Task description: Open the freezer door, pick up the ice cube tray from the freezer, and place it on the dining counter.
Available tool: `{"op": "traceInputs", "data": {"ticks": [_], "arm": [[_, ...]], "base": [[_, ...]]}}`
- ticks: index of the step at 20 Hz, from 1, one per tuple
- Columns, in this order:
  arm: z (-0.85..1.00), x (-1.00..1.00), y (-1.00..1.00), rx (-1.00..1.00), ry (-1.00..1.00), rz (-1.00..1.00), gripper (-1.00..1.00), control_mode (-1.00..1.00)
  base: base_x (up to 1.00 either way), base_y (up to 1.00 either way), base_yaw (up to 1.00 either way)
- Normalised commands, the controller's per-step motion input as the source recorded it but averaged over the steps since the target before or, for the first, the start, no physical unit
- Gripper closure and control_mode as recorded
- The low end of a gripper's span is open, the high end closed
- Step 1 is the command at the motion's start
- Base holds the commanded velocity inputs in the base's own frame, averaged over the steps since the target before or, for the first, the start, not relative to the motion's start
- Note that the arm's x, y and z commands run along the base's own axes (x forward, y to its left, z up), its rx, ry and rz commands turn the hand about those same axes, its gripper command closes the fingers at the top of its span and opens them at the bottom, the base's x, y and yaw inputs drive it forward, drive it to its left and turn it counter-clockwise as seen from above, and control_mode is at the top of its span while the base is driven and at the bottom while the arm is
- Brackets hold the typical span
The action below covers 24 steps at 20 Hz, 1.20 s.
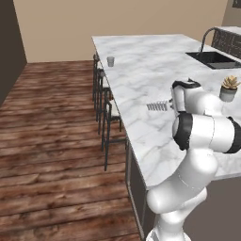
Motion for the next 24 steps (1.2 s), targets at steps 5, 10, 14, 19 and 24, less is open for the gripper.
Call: {"op": "traceInputs", "data": {"ticks": [5,10,14,19,24], "arm": [[-0.41,0.22,0.0,0.0,0.02,0.01,1.0,-1.0],[-0.41,0.22,0.0,0.0,0.0,0.01,1.0,-1.0],[-0.45,0.3,0.0,0.0,0.0,0.01,1.0,-1.0],[-0.42,0.33,0.0,0.0,0.0,0.02,1.0,-1.0],[-0.33,0.39,0.0,0.0,0.0,0.01,1.0,-1.0]], "base": [[0.0,0.0,0.0],[0.0,0.0,0.0],[0.0,0.0,0.0],[0.0,0.0,0.0],[0.0,0.0,0.0]]}}
